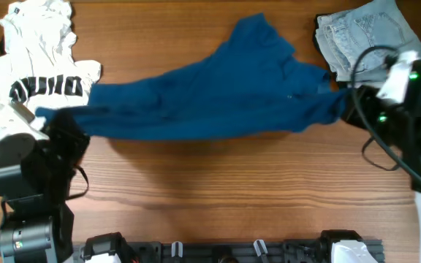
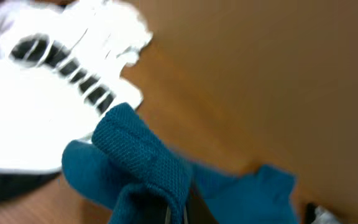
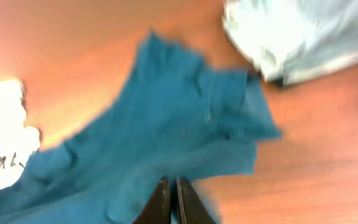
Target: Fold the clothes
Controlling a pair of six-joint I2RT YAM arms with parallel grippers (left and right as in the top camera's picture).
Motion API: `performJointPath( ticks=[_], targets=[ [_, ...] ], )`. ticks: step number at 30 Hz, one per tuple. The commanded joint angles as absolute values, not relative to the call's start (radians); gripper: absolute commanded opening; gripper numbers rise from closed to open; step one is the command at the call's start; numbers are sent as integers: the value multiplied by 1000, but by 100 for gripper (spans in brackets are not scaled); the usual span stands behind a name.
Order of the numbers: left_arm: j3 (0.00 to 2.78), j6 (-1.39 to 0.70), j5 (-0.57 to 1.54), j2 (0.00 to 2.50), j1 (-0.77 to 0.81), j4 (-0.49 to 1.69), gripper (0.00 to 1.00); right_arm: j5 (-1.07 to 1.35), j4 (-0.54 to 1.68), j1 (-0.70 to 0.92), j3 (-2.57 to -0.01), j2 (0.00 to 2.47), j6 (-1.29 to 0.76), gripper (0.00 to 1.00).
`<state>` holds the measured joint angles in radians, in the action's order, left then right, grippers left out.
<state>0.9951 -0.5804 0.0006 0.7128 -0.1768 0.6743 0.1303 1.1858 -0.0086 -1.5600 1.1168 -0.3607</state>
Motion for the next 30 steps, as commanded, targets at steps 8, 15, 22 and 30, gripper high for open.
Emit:
performJointPath(
  ticks=[8,15,22,30],
  targets=[
    [1306,-508,52,705,-177,518,4,-42,1284,-17,-2038,1094,-312,4],
    [1369,-493,115,726,-177,588,4,31,1384,-17,-2073,1150,-302,14],
    [1369,-493,115,809,-177,641,4,273,1492,-16,-2073,1329,-167,50],
    [1369,-493,115,892,-177,698,4,389,1584,100,-2063,1610,0,56]
  ],
)
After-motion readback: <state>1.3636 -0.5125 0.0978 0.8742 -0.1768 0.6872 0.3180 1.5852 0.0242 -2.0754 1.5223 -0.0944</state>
